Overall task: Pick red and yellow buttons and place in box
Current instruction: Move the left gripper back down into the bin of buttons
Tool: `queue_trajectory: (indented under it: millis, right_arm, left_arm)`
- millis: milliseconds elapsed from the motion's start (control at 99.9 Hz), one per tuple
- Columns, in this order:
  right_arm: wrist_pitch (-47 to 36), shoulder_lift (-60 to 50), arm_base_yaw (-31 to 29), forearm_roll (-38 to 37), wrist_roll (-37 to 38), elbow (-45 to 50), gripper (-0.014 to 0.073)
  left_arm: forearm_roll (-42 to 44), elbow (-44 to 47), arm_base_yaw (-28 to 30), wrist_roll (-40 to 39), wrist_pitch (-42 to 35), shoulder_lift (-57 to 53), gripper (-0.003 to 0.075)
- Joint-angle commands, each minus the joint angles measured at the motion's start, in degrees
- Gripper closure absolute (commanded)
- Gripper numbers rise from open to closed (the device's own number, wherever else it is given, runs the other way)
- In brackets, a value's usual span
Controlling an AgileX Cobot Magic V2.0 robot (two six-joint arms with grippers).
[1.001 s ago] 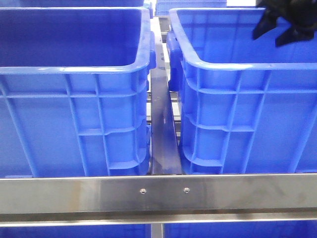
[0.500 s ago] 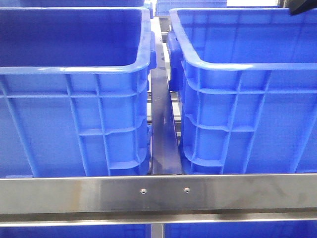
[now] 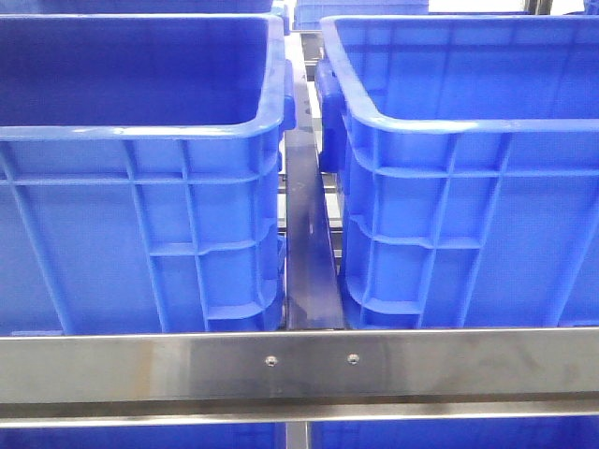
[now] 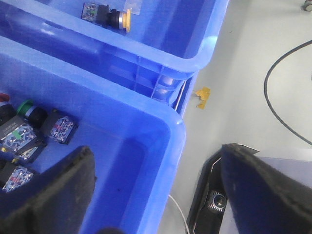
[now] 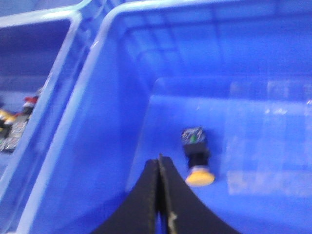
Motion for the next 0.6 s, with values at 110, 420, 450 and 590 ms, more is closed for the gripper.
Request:
queue_trajectory:
  millis: [110, 420, 450, 590]
  right_arm:
    - [-0.1, -10.2, -0.1, 3.6, -0.7, 5.9, 0.0659]
    - [0.5, -17.6, 1.4, 3.6, -0.8, 13.1, 0.0659]
    - [0.5, -17.8, 1.7, 3.6, -0.8, 13.3, 0.0659]
    - [0.9, -18.0, 2.1, 3.6, -0.8, 13.8, 0.0659]
  left_arm:
    - [-2.3, -1.8, -0.2, -0.9, -2.3, -1.8, 0.0208]
    - [7.6, -1.8, 0.1, -9.0, -4.5, -2.3, 0.0208]
    - [9.6, -1.8, 0.5, -11.0, -5.5, -2.6, 0.0208]
    - [11.5, -1.8, 4.8, -18.7, -9.1, -2.7, 0.0208]
